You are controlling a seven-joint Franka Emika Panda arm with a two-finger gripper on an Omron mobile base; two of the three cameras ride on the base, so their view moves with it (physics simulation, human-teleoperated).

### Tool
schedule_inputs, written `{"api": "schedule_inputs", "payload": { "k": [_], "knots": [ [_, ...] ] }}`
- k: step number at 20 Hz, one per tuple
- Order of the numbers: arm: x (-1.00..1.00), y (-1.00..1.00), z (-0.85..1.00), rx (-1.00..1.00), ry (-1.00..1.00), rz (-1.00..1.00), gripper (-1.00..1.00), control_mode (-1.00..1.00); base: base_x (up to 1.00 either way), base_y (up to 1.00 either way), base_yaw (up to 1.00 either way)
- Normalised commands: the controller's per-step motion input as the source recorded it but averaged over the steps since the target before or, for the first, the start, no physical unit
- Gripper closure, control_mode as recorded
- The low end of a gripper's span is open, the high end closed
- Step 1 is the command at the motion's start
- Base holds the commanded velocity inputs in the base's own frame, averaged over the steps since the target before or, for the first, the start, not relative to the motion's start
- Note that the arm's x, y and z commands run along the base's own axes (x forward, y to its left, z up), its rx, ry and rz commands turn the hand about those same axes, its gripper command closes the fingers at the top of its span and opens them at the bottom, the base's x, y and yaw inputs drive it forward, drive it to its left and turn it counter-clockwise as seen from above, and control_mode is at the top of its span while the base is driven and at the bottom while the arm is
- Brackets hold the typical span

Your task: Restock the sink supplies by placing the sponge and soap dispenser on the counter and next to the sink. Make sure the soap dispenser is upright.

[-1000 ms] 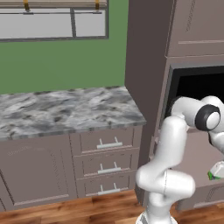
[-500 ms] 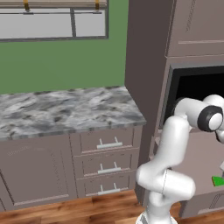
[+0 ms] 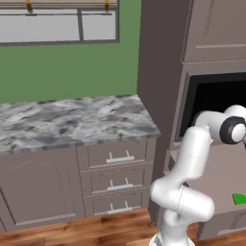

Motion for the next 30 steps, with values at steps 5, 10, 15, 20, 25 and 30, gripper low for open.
{"api": "schedule_inputs", "payload": {
  "k": [5, 10, 15, 20, 25, 30],
  "knots": [
    [0.02, -0.32, 0.0, -0.08, -0.09, 0.0, -1.0, -1.0, 0.0, 0.0, 0.0],
    [0.16, -0.05, 0.0, -0.12, -0.03, -0.01, -1.0, -1.0, 0.0, 0.0, 0.0],
    [0.03, -0.1, 0.06, -0.15, 0.01, -0.08, -1.0, -1.0, 0.0, 0.0, 0.0],
    [0.04, -0.23, 0.0, -0.13, 0.04, -0.08, -1.0, -1.0, 0.0, 0.0, 0.0],
    [0.07, -0.37, 0.0, -0.06, 0.01, -0.02, -1.0, -1.0, 0.0, 0.0, 0.0],
    [0.0, -0.39, 0.0, 0.0, 0.0, 0.0, -1.0, -1.0, 0.0, 0.0, 0.0]
  ]
}}
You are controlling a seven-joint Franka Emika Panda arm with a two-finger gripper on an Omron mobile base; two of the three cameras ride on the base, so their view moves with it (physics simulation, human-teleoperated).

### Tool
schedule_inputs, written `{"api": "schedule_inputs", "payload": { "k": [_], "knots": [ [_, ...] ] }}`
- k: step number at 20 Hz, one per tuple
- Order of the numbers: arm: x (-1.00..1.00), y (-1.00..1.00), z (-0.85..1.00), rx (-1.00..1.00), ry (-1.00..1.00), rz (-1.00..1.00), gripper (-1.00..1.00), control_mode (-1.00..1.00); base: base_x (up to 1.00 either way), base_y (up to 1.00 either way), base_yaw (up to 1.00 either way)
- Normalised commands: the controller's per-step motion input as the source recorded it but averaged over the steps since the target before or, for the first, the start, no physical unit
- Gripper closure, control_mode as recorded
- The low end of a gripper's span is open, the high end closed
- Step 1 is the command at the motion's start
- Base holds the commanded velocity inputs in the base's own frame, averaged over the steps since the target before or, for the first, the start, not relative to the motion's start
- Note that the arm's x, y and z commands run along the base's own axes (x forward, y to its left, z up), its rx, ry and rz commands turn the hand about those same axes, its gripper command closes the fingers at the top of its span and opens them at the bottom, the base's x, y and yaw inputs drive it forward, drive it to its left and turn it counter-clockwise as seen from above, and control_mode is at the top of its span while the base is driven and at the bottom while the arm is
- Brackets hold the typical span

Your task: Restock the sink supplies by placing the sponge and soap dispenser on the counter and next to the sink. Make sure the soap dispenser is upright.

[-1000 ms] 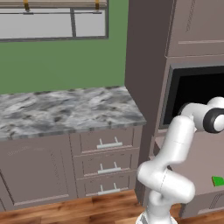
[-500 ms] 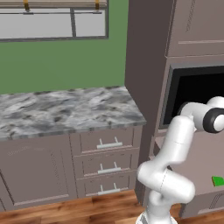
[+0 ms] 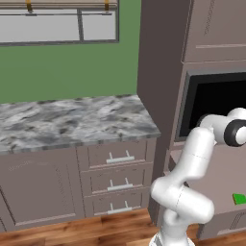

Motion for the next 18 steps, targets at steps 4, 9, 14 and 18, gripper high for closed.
{"api": "schedule_inputs", "payload": {
  "k": [4, 9, 14, 18],
  "knots": [
    [0.15, -0.29, -0.01, 0.0, 0.01, 0.0, -1.0, -1.0, 0.0, 0.0, 0.0],
    [0.11, -0.18, -0.05, 0.01, 0.01, -0.02, -1.0, -1.0, 0.0, 0.0, 0.0],
    [0.09, -0.24, -0.28, 0.03, 0.0, -0.03, -1.0, -1.0, 0.0, 0.0, 0.0],
    [0.06, -0.32, -0.41, 0.04, 0.0, 0.0, -1.0, -1.0, 0.0, 0.0, 0.0]
  ]
}}
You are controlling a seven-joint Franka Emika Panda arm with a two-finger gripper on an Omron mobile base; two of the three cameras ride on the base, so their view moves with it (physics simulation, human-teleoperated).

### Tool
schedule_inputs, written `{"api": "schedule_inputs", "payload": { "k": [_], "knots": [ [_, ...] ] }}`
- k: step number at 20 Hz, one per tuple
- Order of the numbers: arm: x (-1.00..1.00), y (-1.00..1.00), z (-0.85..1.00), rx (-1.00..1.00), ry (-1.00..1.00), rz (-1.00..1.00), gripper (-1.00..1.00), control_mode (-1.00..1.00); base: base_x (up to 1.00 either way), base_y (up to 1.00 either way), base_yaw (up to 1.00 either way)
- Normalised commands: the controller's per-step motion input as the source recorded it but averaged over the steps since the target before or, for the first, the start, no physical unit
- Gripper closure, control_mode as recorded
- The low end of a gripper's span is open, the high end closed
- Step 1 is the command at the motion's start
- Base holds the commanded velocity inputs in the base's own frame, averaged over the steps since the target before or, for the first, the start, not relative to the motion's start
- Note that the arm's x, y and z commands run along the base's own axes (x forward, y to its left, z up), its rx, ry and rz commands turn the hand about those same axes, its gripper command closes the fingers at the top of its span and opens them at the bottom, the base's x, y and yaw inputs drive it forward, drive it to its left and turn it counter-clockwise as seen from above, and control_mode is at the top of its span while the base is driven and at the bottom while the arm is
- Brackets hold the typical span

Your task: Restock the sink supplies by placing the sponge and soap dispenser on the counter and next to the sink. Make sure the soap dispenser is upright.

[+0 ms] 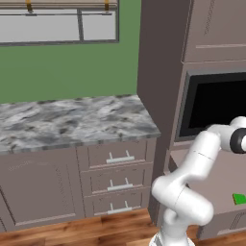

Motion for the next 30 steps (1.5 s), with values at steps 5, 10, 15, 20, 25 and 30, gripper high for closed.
{"api": "schedule_inputs", "payload": {
  "k": [5, 10, 15, 20, 25, 30],
  "knots": [
    [0.06, -0.11, -0.34, 0.0, 0.0, 0.0, -1.0, -1.0, 0.0, 0.0, 0.0],
    [0.23, -0.14, -0.15, 0.01, 0.0, 0.0, -1.0, -1.0, 0.0, 0.0, 0.0],
    [0.25, 0.0, -0.21, 0.0, 0.0, 0.0, -1.0, -1.0, 0.0, 0.0, 0.0],
    [0.1, 0.0, -0.24, 0.0, 0.0, 0.0, -1.0, -1.0, 0.0, 0.0, 0.0],
    [-0.01, 0.0, -0.23, 0.0, -0.01, 0.0, -1.0, -1.0, 0.0, 0.0, 0.0],
    [-0.08, 0.02, -0.26, 0.0, -0.01, 0.0, -1.0, -1.0, 0.0, 0.0, 0.0]
  ]
}}
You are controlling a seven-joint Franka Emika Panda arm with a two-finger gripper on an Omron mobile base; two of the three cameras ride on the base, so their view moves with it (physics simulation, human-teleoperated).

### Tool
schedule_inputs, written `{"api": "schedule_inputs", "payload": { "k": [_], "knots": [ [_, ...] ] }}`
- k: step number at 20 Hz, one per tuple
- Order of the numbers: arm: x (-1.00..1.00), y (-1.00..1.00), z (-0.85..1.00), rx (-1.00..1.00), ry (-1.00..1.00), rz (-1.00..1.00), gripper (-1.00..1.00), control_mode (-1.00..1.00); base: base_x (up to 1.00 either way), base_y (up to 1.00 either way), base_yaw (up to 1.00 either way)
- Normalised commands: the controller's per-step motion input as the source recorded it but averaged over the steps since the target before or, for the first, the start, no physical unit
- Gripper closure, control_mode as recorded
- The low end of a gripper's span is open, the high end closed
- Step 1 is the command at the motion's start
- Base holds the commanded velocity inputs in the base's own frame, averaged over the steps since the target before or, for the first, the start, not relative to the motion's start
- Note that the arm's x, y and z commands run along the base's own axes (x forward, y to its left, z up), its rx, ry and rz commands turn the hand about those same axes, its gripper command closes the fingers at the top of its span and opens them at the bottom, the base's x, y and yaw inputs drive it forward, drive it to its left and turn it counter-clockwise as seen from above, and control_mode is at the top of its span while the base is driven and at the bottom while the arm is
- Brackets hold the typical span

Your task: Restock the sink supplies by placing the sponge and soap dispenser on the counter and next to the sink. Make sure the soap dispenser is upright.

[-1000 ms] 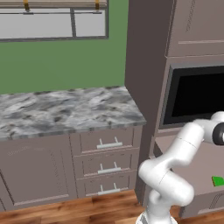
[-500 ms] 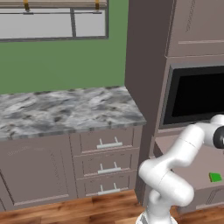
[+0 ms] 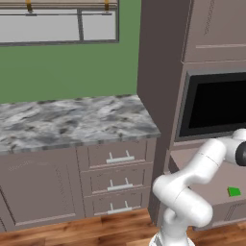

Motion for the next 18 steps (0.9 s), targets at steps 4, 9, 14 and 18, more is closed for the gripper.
{"api": "schedule_inputs", "payload": {
  "k": [4, 9, 14, 18],
  "knots": [
    [-0.02, 0.14, -0.23, 0.0, 0.0, 0.0, 1.0, -1.0, 0.0, 0.0, 0.0],
    [0.0, 0.12, -0.02, 0.0, 0.0, 0.0, 1.0, -1.0, 0.0, 0.0, 0.0],
    [-0.01, 0.09, 0.09, -0.03, 0.0, 0.0, 1.0, -1.0, 0.0, 0.0, 0.0],
    [-0.03, 0.2, 0.41, -0.06, 0.0, 0.0, 1.0, -1.0, 0.0, 0.0, 0.0]
  ]
}}
